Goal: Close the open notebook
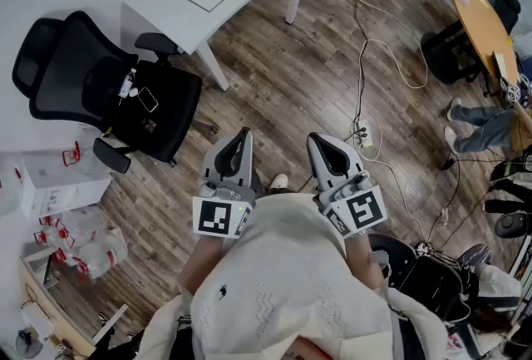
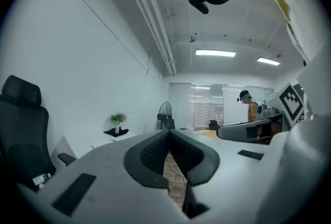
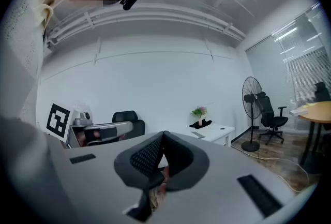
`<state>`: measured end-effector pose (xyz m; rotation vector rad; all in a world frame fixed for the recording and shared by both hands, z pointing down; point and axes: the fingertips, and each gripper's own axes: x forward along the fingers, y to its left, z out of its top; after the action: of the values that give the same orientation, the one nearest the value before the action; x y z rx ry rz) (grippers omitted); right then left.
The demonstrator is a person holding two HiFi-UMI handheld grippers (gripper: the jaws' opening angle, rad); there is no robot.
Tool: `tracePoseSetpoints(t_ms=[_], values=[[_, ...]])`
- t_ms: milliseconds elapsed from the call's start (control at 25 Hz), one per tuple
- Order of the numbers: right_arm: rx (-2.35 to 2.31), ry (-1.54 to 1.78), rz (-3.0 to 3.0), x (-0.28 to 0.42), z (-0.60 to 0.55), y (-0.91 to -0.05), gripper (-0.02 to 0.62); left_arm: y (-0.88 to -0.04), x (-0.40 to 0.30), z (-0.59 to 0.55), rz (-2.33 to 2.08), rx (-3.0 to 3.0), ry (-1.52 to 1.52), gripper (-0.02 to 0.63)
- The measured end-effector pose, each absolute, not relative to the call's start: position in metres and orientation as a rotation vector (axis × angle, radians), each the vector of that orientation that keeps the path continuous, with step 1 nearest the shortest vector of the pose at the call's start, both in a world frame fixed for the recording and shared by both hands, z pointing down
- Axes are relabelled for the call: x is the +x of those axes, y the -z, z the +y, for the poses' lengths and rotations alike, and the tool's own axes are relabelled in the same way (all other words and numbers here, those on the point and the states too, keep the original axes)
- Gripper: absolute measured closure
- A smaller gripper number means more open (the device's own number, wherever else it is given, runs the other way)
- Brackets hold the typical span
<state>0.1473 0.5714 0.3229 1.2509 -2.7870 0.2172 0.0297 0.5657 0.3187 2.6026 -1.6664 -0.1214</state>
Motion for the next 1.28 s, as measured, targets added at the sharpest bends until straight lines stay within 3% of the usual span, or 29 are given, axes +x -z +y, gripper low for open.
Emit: tracePoseSetpoints(t_ms=[880, 920, 1000, 1280], values=[[1.264, -0.242, -2.812, 0.163, 0.606, -0.321, 0.595, -0.312, 0.052, 0.602, -1.652, 2.648, 0.097, 0.589], [1.280, -0.259, -2.817, 0.166, 0.605, -0.321, 0.595, -0.313, 0.053, 0.601, -1.643, 2.646, 0.099, 0.583], [1.305, -0.273, -2.819, 0.169, 0.604, -0.320, 0.595, -0.313, 0.056, 0.599, -1.619, 2.630, 0.103, 0.508], [1.323, -0.256, -2.789, 0.170, 0.603, -0.324, 0.594, -0.315, 0.063, 0.597, -1.580, 2.647, 0.104, 0.523]])
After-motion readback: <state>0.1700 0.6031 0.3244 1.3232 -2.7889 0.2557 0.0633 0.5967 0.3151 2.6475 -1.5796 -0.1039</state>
